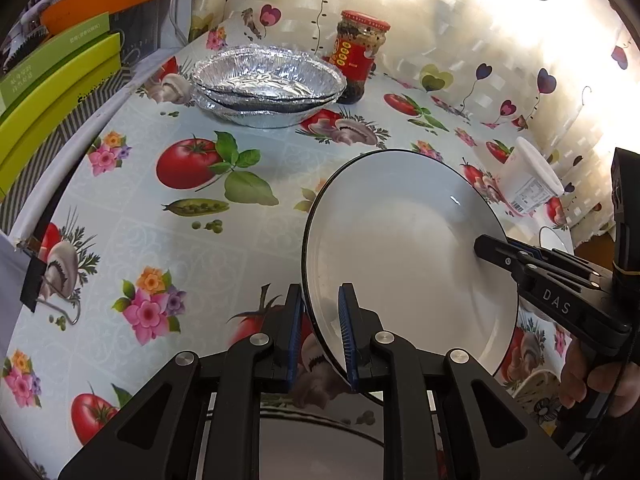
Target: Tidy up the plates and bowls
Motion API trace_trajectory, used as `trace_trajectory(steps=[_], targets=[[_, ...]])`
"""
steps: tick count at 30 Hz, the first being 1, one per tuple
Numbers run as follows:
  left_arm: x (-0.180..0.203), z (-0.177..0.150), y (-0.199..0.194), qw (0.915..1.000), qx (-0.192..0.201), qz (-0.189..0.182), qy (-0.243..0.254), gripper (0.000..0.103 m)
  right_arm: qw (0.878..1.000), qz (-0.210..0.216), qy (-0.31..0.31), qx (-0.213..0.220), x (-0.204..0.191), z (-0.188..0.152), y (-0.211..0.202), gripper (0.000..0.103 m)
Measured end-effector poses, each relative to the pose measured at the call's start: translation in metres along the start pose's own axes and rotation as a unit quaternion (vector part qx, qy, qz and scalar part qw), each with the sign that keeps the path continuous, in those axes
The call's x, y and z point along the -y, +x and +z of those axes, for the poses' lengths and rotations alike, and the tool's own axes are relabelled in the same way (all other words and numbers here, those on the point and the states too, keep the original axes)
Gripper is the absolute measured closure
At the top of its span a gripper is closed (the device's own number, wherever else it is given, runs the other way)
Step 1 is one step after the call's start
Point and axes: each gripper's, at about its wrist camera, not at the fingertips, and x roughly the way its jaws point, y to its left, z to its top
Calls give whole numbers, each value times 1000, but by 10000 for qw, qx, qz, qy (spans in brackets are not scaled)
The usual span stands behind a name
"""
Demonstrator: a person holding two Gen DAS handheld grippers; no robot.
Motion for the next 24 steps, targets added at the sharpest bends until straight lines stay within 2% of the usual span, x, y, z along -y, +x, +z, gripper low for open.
trace_trajectory(steps=[24], targets=[[-14, -21, -52, 9993, 333, 17, -180, 84, 9994, 98, -184, 279, -35, -21, -55, 86]])
